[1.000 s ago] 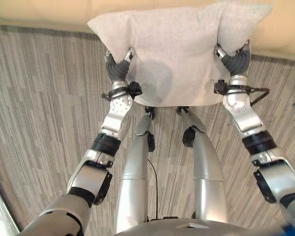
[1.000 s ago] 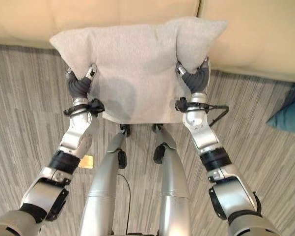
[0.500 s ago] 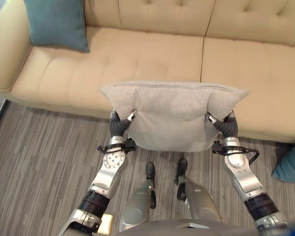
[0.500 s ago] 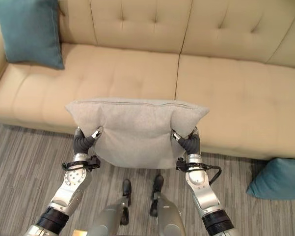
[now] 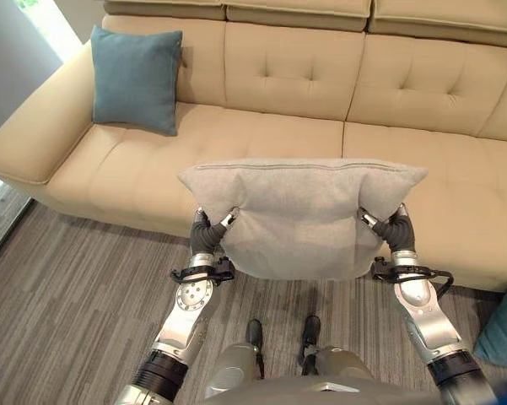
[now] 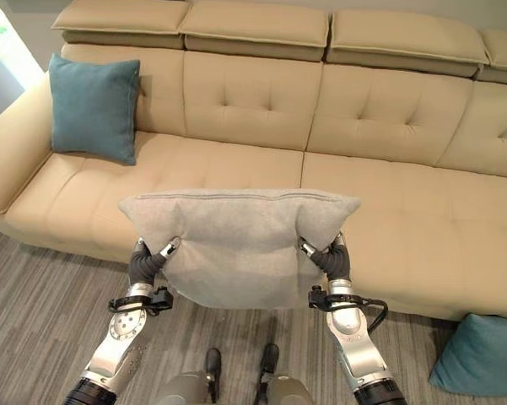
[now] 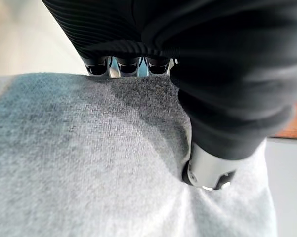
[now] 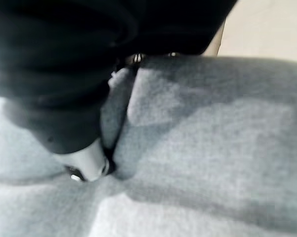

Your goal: Pick up all the scattered cushions and arrange them neatly on the sofa.

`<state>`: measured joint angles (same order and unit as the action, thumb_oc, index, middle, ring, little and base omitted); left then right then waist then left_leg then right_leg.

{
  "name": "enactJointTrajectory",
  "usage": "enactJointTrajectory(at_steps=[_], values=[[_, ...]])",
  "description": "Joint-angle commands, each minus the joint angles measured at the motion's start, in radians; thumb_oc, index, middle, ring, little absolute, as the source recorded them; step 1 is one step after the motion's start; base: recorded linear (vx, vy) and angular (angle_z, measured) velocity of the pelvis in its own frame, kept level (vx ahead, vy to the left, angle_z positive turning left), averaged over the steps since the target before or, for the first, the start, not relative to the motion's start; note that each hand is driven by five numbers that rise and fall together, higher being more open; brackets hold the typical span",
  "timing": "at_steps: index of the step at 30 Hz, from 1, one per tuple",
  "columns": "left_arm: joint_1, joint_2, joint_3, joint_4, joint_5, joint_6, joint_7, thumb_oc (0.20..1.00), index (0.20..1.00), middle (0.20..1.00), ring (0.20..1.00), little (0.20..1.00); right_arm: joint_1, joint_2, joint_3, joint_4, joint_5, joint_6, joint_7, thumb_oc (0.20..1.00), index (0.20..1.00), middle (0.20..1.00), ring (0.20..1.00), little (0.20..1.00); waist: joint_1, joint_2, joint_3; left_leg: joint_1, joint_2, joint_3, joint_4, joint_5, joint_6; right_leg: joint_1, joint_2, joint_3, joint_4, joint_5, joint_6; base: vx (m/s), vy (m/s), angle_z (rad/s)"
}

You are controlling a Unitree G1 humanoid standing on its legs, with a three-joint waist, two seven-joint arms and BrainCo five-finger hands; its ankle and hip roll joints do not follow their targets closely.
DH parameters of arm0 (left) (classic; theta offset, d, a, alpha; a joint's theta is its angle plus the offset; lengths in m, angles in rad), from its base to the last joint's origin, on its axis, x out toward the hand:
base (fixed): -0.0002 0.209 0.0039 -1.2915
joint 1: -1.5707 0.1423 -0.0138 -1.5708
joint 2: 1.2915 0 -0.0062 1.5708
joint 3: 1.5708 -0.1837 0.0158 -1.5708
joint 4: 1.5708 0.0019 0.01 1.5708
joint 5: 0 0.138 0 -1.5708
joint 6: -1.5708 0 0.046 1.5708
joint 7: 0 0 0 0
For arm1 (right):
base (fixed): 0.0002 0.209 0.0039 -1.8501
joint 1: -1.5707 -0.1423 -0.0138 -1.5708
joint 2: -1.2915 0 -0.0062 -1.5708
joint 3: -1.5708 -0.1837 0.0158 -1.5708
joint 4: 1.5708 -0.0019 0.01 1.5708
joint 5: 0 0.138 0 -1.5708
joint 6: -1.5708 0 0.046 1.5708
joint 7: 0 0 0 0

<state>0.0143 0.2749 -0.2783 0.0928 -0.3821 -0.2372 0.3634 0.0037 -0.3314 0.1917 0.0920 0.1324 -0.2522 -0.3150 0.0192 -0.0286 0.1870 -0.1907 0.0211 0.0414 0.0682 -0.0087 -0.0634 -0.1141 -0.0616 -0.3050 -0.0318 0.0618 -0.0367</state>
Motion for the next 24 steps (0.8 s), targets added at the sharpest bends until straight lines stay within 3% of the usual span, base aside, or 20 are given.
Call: enactJointTrajectory(at_steps=[1, 4, 5, 8, 9, 12, 16, 18, 20, 22, 23, 24], values=[[-0.018, 0.023, -0.03, -0.112, 0.0, -0.066, -0.049, 0.2, 0.2, 0.2, 0.2, 0.2, -0.035, 0.039, 0.006, -0.14, 0.026, -0.081, 0.016, 0.2, 0.2, 0.2, 0.2, 0.2, 0.012, -0.022, -0.094, 0.005, -0.001, -0.006, -0.016, 0.033, -0.004, 0.17, -0.003, 0.044, 0.015, -0.148, 0.136, 0.2, 0.135, -0.47], [-0.015, 0.038, -0.037, -0.122, 0.012, -0.059, -0.052, 0.2, 0.2, 0.2, 0.2, 0.2, -0.041, 0.055, 0.016, -0.148, 0.027, -0.078, 0.033, 0.2, 0.2, 0.2, 0.2, 0.2, 0.025, -0.021, -0.099, 0.063, -0.008, 0.021, -0.026, 0.003, 0.024, 0.166, -0.028, 0.069, 0.103, -0.167, 0.151, 0.19, 0.188, -0.45], [-0.015, 0.051, -0.038, -0.134, 0.022, -0.059, -0.052, 0.2, 0.2, 0.2, 0.2, 0.2, -0.048, 0.066, 0.024, -0.154, 0.024, -0.079, 0.044, 0.2, 0.2, 0.2, 0.2, 0.2, 0.026, -0.011, -0.091, 0.094, -0.012, 0.033, -0.026, -0.022, 0.05, 0.126, -0.056, 0.08, 0.229, -0.159, 0.175, 0.18, 0.254, -0.47], [-0.013, 0.068, -0.033, -0.145, 0.045, -0.058, -0.044, 0.2, 0.2, 0.2, 0.2, 0.2, -0.057, 0.082, 0.039, -0.166, 0.009, -0.077, 0.058, 0.2, 0.2, 0.2, 0.2, 0.2, 0.019, 0.016, -0.061, 0.139, -0.018, 0.056, -0.021, -0.053, 0.099, -0.011, -0.092, 0.104, 0.501, -0.077, 0.223, 0.13, 0.237, -0.56], [-0.012, 0.066, -0.032, -0.148, 0.045, -0.06, -0.044, 0.2, 0.2, 0.2, 0.2, 0.2, -0.054, 0.086, 0.043, -0.169, 0.007, -0.076, 0.063, 0.2, 0.2, 0.2, 0.2, 0.2, 0.017, 0.021, -0.059, 0.154, -0.02, 0.057, -0.026, -0.058, 0.102, -0.036, -0.098, 0.1, 0.519, -0.068, 0.222, 0.14, 0.165, -0.57], [-0.011, 0.061, -0.028, -0.152, 0.034, -0.065, -0.052, 0.2, 0.2, 0.2, 0.2, 0.2, -0.059, 0.076, 0.039, -0.171, -0.005, -0.072, 0.064, 0.2, 0.2, 0.2, 0.2, 0.2, 0.002, 0.029, -0.06, 0.191, -0.029, 0.045, -0.049, -0.073, 0.102, -0.074, -0.09, 0.092, 0.412, -0.092, 0.201, 0.18, 0.023, -0.28], [-0.038, 0.047, -0.033, -0.137, 0.024, -0.071, -0.051, 0.2, 0.2, 0.2, 0.2, 0.2, -0.072, 0.068, 0.023, -0.181, -0.008, -0.077, 0.045, 0.2, 0.2, 0.2, 0.2, 0.2, -0.032, 0.022, -0.051, 0.208, -0.041, 0.01, -0.032, -0.101, 0.095, -0.104, -0.057, 0.197, 0.252, -0.068, 0.196, 0.18, -0.078, 0.11], [-0.05, 0.04, -0.038, -0.127, 0.028, -0.074, -0.056, 0.2, 0.2, 0.2, 0.2, 0.2, -0.079, 0.061, 0.025, -0.177, -0.011, -0.076, 0.047, 0.2, 0.2, 0.2, 0.2, 0.2, -0.034, 0.01, -0.064, 0.22, -0.047, 0.008, -0.007, -0.133, 0.087, -0.064, -0.068, 0.189, 0.194, -0.057, 0.187, 0.21, -0.161, 0.51], [-0.047, 0.032, -0.044, -0.134, 0.017, -0.071, -0.057, 0.2, 0.2, 0.2, 0.2, 0.2, -0.075, 0.056, 0.022, -0.175, -0.009, -0.073, 0.048, 0.2, 0.2, 0.2, 0.2, 0.2, -0.035, 0.007, -0.076, 0.224, -0.036, 0.0, 0.013, -0.14, 0.065, -0.029, -0.061, 0.171, 0.17, -0.065, 0.175, 0.21, -0.202, 0.41], [-0.046, 0.019, -0.054, -0.129, -0.001, -0.072, -0.066, 0.2, 0.2, 0.2, 0.2, 0.2, -0.049, 0.045, 0.005, -0.181, -0.006, -0.077, 0.047, 0.2, 0.2, 0.2, 0.2, 0.2, -0.045, -0.003, -0.085, 0.211, -0.007, -0.003, 0.068, -0.134, 0.019, 0.04, -0.043, 0.138, 0.113, -0.081, 0.152, 0.18, -0.243, 0.44], [-0.046, 0.019, -0.054, -0.129, -0.001, -0.072, -0.066, 0.2, 0.2, 0.2, 0.2, 0.2, -0.049, 0.045, 0.005, -0.181, -0.006, -0.077, 0.047, 0.2, 0.2, 0.2, 0.2, 0.2, -0.049, -0.001, -0.085, 0.208, -0.006, -0.007, 0.073, -0.137, 0.018, 0.044, -0.042, 0.133, 0.109, -0.079, 0.152, 0.1, -0.227, 0.73], [-0.056, 0.014, -0.062, -0.13, -0.013, -0.074, -0.074, 0.2, 0.2, 0.2, 0.2, 0.2, -0.038, 0.034, -0.007, -0.186, -0.002, -0.081, 0.042, 0.2, 0.2, 0.2, 0.2, 0.2, -0.052, -0.012, -0.076, 0.147, 0.017, -0.006, 0.201, -0.094, -0.008, 0.077, -0.035, 0.124, 0.084, -0.088, 0.132, 0.06, -0.187, 0.69]])
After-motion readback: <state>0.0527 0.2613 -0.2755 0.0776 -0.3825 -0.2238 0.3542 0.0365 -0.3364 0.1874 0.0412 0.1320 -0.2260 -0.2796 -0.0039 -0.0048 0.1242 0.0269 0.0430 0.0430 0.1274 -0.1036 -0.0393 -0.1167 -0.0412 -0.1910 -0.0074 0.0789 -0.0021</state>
